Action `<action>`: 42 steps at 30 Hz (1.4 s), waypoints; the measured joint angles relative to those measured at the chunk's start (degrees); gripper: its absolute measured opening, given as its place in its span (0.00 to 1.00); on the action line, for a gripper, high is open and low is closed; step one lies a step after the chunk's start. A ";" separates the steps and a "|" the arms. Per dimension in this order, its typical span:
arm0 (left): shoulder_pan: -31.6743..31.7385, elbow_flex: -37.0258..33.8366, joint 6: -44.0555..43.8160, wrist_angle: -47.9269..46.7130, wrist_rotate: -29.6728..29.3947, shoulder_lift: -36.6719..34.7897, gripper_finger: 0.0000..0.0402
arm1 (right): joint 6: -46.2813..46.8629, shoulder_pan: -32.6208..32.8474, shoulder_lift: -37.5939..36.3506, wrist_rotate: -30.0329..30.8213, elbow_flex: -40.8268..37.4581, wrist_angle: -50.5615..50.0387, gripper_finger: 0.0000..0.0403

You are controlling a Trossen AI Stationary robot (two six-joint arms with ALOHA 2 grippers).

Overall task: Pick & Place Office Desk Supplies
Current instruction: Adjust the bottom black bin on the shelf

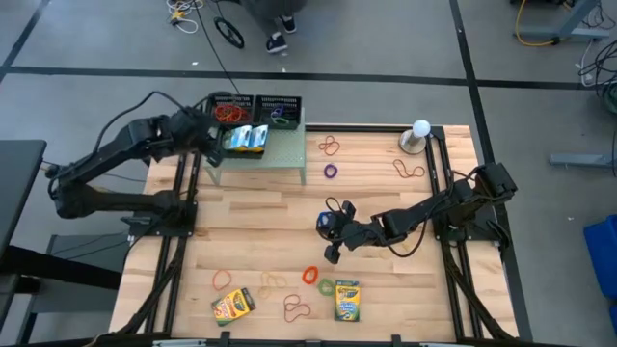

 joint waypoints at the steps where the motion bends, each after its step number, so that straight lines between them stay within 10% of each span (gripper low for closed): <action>1: 1.38 0.00 -0.58 -0.86 2.06 -0.02 0.31 | -0.02 -0.15 0.00 -0.17 0.00 -0.04 0.02; 15: 19.24 0.00 3.23 -2.13 15.66 3.59 0.47 | 0.20 -0.87 0.00 -1.48 0.00 -0.04 0.02; 42: 21.43 0.00 5.57 1.81 29.47 9.92 0.22 | 0.09 -0.87 -0.05 -1.64 0.00 0.22 0.02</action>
